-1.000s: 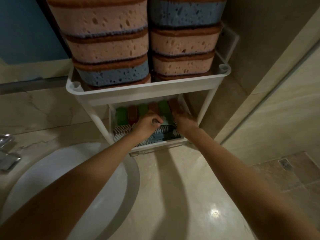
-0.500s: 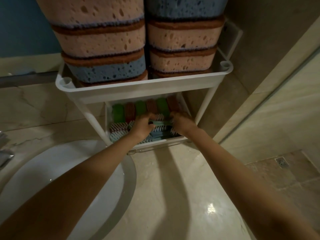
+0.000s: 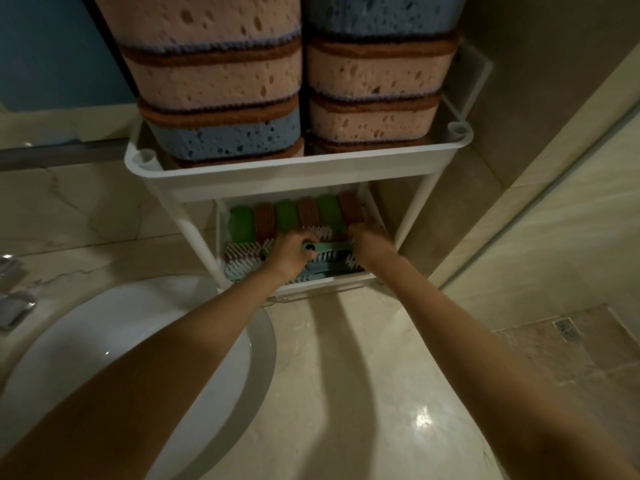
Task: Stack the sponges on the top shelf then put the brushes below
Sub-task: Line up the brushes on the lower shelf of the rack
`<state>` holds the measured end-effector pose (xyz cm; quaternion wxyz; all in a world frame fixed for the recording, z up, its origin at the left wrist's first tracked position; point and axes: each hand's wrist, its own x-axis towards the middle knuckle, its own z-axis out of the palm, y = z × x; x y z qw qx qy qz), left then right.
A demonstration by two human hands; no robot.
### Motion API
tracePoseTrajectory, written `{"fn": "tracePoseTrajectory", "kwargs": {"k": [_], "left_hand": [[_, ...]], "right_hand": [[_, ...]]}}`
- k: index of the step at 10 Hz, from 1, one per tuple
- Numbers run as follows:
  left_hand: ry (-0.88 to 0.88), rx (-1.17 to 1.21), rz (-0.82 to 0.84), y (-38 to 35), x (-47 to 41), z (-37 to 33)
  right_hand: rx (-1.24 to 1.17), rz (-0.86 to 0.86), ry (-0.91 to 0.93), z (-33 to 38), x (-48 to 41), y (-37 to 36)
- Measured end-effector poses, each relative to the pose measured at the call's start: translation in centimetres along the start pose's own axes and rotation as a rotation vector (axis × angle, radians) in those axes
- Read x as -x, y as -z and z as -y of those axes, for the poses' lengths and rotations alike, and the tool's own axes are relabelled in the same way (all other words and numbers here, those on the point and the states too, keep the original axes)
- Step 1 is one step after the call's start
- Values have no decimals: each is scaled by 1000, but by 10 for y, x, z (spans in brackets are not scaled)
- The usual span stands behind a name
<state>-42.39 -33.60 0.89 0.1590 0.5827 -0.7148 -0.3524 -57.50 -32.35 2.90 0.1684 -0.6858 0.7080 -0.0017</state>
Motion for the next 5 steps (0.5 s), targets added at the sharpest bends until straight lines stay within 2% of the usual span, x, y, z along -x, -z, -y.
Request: {"fn": "tracePoseTrajectory", "kwargs": {"k": [1,5], "left_hand": [[-9,-10,27,2,4,-1],[94,74,-149,14,35,-11]], "right_hand": [[-7,4,-5,0,5,1],[-54,-157,-46,14,33,8]]}}
